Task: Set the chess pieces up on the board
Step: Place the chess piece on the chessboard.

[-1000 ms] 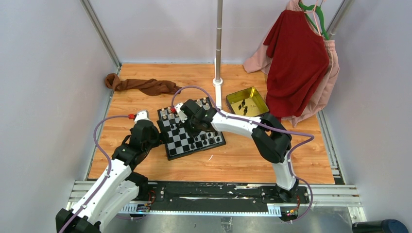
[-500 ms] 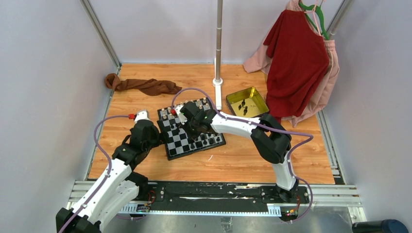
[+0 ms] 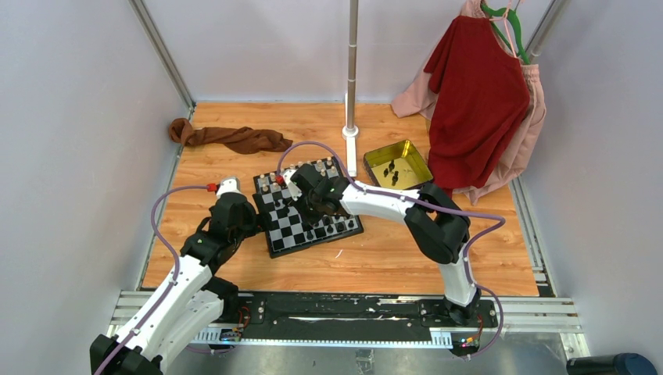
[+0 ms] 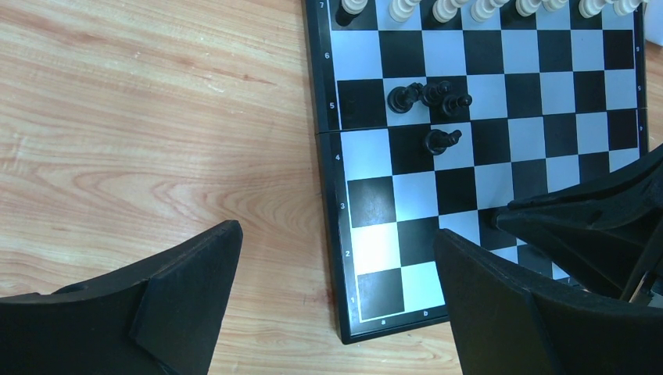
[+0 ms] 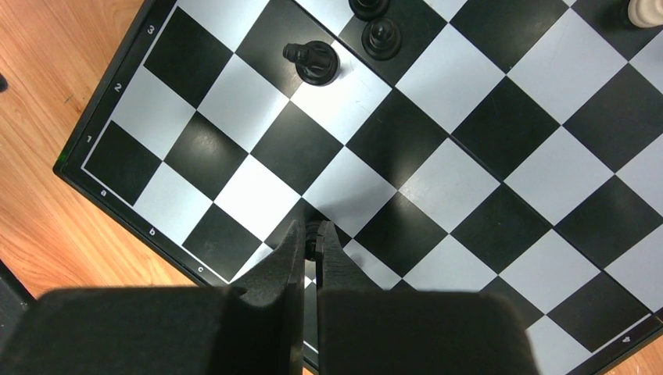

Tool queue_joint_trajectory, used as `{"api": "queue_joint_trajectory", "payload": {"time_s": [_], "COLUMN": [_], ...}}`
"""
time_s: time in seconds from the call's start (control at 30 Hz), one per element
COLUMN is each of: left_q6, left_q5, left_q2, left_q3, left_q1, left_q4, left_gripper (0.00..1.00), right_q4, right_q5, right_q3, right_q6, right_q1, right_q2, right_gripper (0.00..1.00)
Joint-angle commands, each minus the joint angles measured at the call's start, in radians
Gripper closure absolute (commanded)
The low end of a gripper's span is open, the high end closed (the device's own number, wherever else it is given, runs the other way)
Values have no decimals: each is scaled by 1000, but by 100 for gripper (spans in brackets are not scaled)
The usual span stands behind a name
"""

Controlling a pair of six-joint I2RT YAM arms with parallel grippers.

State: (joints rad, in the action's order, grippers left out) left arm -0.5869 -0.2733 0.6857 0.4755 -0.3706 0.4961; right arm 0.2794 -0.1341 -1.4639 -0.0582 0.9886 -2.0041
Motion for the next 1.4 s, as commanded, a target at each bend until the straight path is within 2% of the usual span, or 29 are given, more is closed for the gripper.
{"api": "queue_joint_trajectory", "payload": {"time_s": [0.0, 0.6, 0.7, 1.0, 1.37], "left_q6": [-1, -2, -2, -3, -3], "left_q5": [-13, -17, -17, -17, -17], "left_q2": [-1, -3, -3, -1, -2], "left_q3": [-12, -12, -14, -14, -11], "left_q1": [-10, -10, -10, -10, -10], "left_q4": [0, 2, 1, 0, 3], "left_gripper": [1, 1, 1, 1, 1], "right_q4": [4, 17, 21, 29, 53], "right_q5": [-13, -25, -20, -12, 8], "right_q3": [25, 22, 19, 15, -32], "right_q6": [-12, -14, -15, -15, 10], "right_q1": [19, 20, 21, 22, 20], "right_q2": [45, 38, 34, 31, 34], "right_gripper": [100, 100, 95, 72, 70]}}
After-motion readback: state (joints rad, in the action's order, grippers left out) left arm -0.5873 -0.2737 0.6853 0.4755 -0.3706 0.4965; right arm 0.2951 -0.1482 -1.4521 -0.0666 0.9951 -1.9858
